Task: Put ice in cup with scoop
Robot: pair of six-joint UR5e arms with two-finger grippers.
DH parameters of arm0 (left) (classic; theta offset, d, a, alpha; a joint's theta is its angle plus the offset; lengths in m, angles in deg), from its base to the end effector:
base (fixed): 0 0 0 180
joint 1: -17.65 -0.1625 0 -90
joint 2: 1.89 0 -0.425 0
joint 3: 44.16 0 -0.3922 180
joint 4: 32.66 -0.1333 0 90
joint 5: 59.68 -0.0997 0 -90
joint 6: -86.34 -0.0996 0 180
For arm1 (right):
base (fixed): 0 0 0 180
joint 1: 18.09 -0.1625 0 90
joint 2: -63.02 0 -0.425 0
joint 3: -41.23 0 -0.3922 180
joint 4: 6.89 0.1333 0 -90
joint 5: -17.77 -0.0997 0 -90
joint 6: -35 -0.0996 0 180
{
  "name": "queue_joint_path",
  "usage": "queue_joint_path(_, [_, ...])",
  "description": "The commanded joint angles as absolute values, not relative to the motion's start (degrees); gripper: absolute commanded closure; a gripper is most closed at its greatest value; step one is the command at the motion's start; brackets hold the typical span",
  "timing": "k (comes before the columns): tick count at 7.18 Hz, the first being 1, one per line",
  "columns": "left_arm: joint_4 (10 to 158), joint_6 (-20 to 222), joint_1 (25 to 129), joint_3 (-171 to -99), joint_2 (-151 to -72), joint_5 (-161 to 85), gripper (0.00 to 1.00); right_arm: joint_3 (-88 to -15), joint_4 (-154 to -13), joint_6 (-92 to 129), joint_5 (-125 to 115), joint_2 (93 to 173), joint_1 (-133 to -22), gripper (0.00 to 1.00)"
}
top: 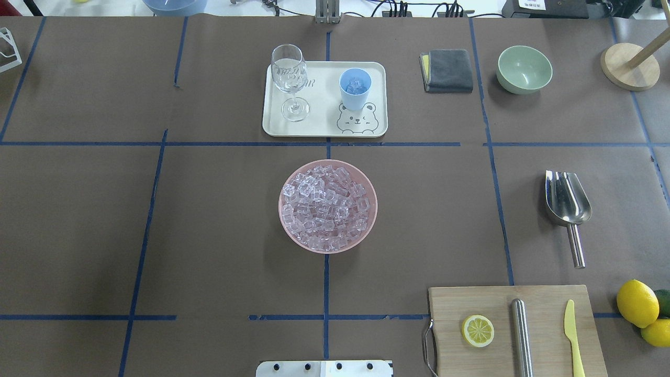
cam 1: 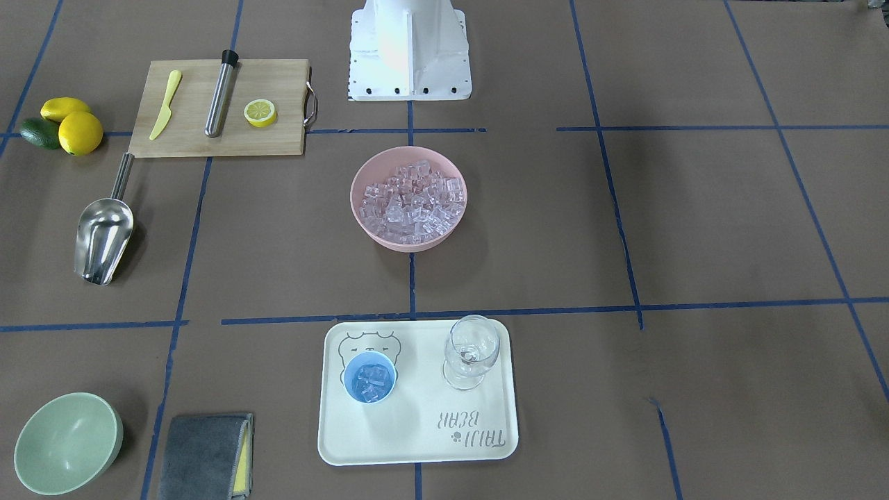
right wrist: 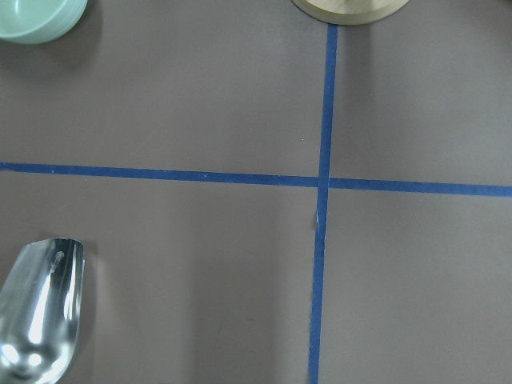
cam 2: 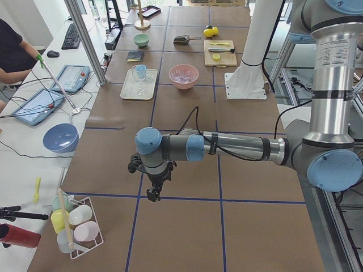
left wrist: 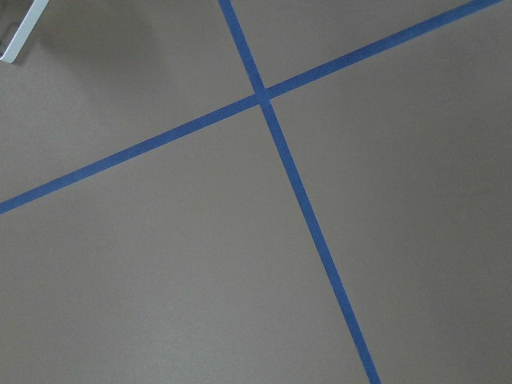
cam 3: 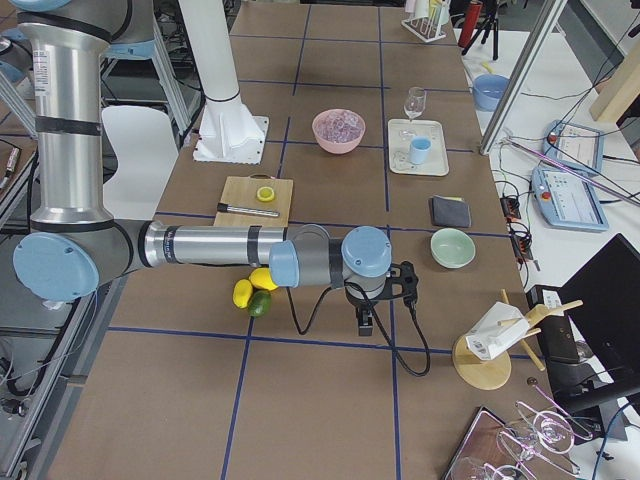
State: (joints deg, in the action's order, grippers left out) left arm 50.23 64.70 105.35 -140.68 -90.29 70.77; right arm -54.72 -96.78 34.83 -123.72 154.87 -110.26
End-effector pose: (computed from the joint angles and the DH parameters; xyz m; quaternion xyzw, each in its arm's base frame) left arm -0.0495 -0.4780 0.6332 0.0404 0.3437 0.1881 0.9191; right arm 0.0736 -0.4790 0.6138 0.0407 -0.4334 0.0024 0.9003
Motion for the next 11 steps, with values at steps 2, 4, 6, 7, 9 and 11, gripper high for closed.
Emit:
queue_joint_path(2, [50.3,66.13,105.37,-140.66,-90.57,71.28,0.0,-56.69,-100.14,34.91,-123.39,155.13,-112.75,0.0])
queue_joint_path(4, [50.22,66.48,105.46,-140.75,-90.57,71.37,0.0,-56.68,-99.79,35.08,-123.38,155.4,-112.75,0.0])
queue_joint_path(6, [50.22,71.63,106.68,-140.31,-90.31,71.37,0.0,-56.68,-99.79,35.0,-123.38,155.57,-112.75,0.0])
queue_joint_path(7, [50.3,73.76,107.91,-138.92,-90.31,72.59,0.0,-56.68,-99.79,35.0,-123.38,155.57,-112.75,0.0])
queue_joint_path(9, [50.39,80.59,109.41,-138.82,-91.09,75.84,0.0,-56.77,-99.79,35.0,-123.38,155.49,-112.75,0.0])
queue_joint_path(11, [50.92,84.66,109.32,-138.82,-91.88,76.89,0.0,-57.04,-99.79,35.0,-123.38,155.48,-112.75,0.0])
